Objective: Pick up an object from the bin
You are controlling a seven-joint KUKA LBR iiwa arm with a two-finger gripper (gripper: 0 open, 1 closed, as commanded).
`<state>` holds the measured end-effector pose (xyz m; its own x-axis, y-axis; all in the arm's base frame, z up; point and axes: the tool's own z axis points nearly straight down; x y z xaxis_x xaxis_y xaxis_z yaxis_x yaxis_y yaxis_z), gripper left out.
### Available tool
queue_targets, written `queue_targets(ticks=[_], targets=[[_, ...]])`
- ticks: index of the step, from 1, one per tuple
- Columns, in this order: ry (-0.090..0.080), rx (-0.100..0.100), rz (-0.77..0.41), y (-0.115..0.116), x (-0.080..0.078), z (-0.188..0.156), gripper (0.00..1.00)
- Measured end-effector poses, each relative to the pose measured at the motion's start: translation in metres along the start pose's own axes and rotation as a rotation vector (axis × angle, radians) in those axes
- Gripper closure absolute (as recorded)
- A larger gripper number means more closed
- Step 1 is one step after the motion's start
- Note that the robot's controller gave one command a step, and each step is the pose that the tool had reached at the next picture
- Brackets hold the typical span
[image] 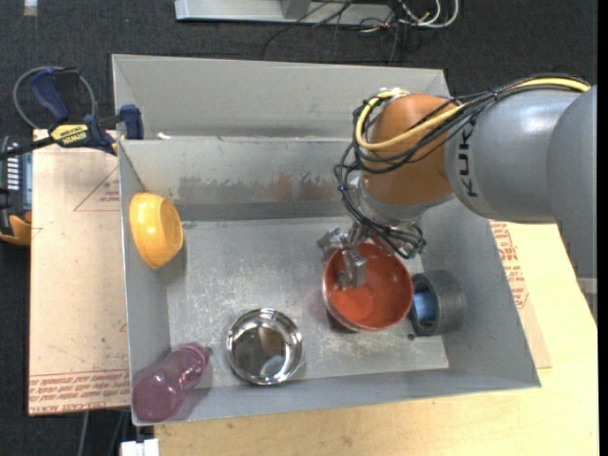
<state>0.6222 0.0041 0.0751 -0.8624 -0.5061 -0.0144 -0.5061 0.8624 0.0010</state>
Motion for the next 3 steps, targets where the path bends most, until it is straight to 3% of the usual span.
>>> queue_targets(ticks=[1, 2, 3], targets=[[0.000, 0.000, 0.000, 0.000, 0.000, 0.000, 1.00], [-0.009, 0.004, -0.027, 0.005, 0.006, -0.085, 1.00], [0.001, -0.003, -0.028, 0.000, 0.009, -0.193, 1.00]])
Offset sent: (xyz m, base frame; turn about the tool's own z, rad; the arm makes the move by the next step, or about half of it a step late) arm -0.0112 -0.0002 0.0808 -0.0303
